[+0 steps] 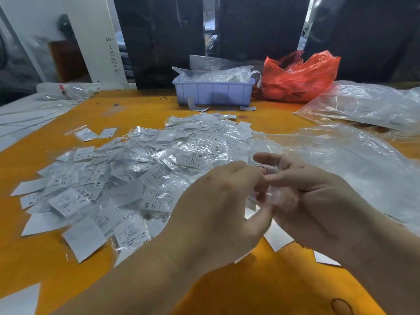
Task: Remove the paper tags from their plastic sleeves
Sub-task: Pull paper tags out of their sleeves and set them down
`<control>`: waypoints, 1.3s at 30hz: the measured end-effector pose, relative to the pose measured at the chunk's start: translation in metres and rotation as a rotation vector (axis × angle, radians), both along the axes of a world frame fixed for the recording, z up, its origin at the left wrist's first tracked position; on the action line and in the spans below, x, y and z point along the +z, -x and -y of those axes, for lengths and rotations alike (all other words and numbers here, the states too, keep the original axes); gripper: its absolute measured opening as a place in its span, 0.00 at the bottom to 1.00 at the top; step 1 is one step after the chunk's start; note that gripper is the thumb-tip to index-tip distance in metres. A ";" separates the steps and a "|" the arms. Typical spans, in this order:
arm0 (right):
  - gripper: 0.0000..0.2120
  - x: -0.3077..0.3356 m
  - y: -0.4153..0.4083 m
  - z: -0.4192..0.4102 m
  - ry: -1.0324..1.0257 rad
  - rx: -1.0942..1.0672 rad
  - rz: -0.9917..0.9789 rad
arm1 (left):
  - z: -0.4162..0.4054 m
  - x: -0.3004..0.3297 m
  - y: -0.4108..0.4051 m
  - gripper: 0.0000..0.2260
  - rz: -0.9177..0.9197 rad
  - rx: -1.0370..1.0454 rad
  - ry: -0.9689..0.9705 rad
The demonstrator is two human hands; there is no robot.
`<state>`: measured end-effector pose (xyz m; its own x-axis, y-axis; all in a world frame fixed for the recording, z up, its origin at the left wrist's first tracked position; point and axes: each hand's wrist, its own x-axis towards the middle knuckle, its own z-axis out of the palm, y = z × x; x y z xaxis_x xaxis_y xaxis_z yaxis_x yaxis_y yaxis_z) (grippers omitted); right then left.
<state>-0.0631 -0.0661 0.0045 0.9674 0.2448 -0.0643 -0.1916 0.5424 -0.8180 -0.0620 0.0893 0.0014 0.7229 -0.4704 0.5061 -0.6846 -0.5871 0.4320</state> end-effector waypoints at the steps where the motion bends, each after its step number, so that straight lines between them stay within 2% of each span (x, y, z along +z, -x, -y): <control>1: 0.24 0.000 0.000 0.000 0.006 0.008 0.004 | -0.001 0.000 -0.001 0.05 -0.029 0.001 0.036; 5: 0.22 -0.003 -0.002 0.002 0.123 -0.005 -0.041 | -0.005 -0.001 -0.005 0.03 -0.147 -0.005 0.146; 12: 0.19 0.002 -0.002 0.006 0.167 -0.131 -0.114 | -0.012 0.000 -0.012 0.05 -0.485 -0.003 0.383; 17: 0.09 0.004 -0.004 0.011 0.188 -0.167 -0.128 | -0.016 0.001 -0.021 0.06 -0.660 0.004 0.635; 20: 0.15 0.003 -0.005 0.014 0.225 -0.100 -0.145 | -0.016 0.002 -0.021 0.06 -0.702 -0.013 0.755; 23: 0.19 0.004 -0.004 0.016 0.202 0.075 -0.111 | -0.015 0.002 -0.021 0.05 -0.750 -0.057 0.825; 26: 0.17 0.001 -0.002 0.015 0.239 0.258 -0.044 | -0.013 -0.001 -0.021 0.03 -0.752 -0.094 0.789; 29: 0.16 -0.001 -0.001 0.014 0.202 0.363 -0.074 | -0.012 -0.004 -0.019 0.04 -0.720 -0.117 0.747; 33: 0.21 -0.001 -0.001 0.016 0.184 0.449 -0.150 | -0.012 -0.006 -0.019 0.02 -0.612 -0.108 0.668; 36: 0.26 -0.001 0.000 0.016 0.221 0.502 -0.200 | -0.012 -0.006 -0.018 0.05 -0.529 -0.084 0.630; 39: 0.25 0.001 0.002 0.016 0.211 0.519 -0.219 | -0.013 -0.005 -0.017 0.04 -0.472 -0.075 0.636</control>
